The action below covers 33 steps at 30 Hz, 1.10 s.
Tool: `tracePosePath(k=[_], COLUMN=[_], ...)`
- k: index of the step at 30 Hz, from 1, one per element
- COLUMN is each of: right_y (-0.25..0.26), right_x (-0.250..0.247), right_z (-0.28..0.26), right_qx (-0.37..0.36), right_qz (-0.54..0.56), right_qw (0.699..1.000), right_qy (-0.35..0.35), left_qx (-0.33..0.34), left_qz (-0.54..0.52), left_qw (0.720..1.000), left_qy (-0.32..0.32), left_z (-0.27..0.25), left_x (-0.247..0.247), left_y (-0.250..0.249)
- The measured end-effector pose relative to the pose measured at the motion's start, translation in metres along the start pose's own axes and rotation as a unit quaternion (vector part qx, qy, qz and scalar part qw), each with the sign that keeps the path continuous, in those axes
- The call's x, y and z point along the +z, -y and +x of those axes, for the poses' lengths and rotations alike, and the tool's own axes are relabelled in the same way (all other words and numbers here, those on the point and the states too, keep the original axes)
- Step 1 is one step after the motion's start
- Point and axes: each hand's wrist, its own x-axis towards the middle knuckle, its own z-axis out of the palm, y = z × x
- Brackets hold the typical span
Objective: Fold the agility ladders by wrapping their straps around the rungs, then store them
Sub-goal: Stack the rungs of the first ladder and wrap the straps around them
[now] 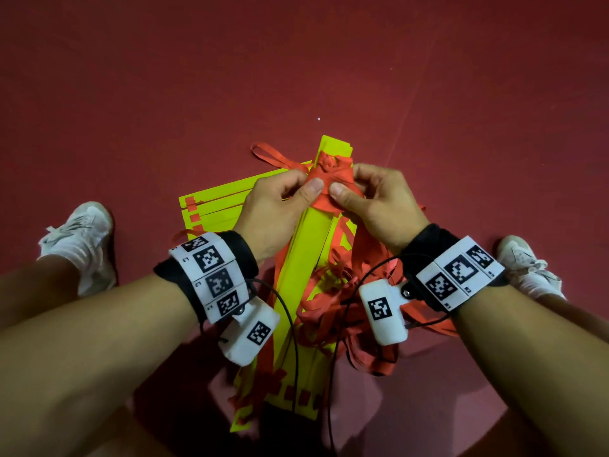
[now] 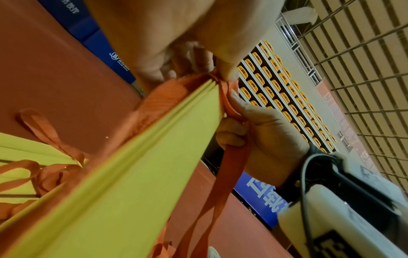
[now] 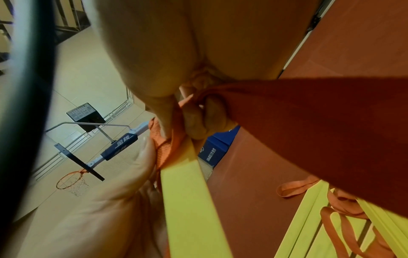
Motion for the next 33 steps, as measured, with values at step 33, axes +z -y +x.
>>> tracePosePath(k=[33], right_y=[0.008], right_x=[-0.022], right_z=[-0.001], right_qx=[-0.031], right_qz=[-0.244], right_qw=[0.967], right_qy=[0.066], left_qx=[-0.115], left_qz=[-0.137], left_qw=[0.983], left_qy=[0.03], left_z=[0.003], left_x=[-0.005], left_y=[0.0])
